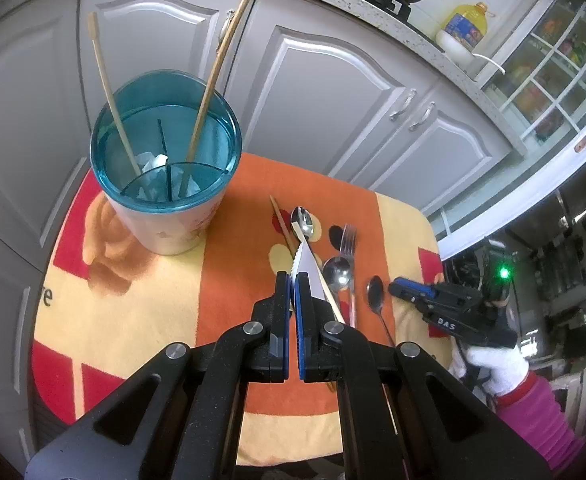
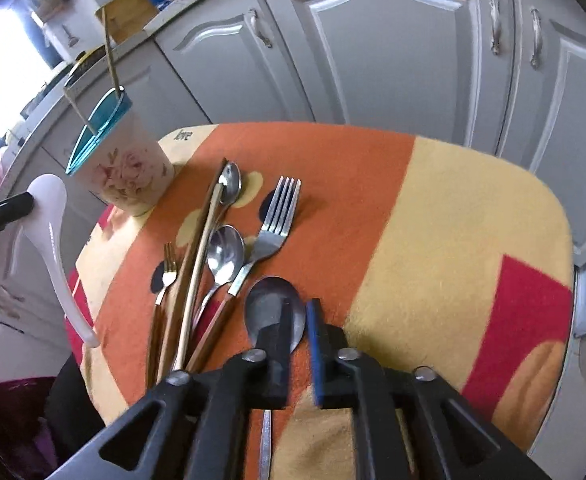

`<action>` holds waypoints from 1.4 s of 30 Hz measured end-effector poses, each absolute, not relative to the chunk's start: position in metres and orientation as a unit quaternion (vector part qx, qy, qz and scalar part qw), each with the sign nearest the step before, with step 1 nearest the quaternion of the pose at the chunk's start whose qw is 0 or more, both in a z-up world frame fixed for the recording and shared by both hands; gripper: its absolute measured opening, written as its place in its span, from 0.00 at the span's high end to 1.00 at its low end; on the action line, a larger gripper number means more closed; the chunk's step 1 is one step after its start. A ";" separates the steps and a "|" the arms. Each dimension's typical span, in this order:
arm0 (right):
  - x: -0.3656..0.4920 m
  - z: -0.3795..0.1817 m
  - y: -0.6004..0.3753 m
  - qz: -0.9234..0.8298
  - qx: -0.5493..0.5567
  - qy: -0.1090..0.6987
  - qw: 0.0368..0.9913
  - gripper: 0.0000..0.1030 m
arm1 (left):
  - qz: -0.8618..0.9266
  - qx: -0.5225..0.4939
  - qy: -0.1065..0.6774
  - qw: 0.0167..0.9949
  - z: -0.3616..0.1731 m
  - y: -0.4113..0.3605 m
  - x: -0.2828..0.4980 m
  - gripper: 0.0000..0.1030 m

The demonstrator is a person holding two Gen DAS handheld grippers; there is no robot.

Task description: Organize utensils

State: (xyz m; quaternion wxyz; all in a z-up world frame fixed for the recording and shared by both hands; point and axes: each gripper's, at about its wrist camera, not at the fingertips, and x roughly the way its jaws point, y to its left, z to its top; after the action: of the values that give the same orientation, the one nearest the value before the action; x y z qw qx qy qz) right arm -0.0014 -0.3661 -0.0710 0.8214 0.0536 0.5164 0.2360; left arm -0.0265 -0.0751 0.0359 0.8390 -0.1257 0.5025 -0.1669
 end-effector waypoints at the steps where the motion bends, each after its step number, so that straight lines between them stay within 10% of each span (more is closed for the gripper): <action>1: 0.000 -0.071 -0.367 0.245 0.061 0.519 0.816 0.56 | -0.167 -0.126 0.502 0.839 0.036 -0.075 -0.027 0.99; 12: 0.019 -0.085 -0.344 0.316 -0.019 0.534 0.784 0.59 | -0.152 -0.124 0.510 0.838 0.037 -0.074 -0.028 0.99; 20: 0.017 -0.079 -0.340 0.324 -0.033 0.536 0.779 0.97 | -0.154 -0.125 0.515 0.834 0.035 -0.080 -0.025 0.99; 42: -0.015 0.096 -0.327 0.332 0.036 0.354 0.874 0.98 | -0.135 -0.149 0.433 0.879 0.116 -0.013 -0.019 0.99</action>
State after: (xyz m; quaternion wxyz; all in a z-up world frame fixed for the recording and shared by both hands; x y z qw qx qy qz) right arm -0.0155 -0.3269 0.0962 0.8737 0.0361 0.3538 0.3318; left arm -0.0187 -0.0131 0.1161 0.8788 -0.1490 0.4328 -0.1347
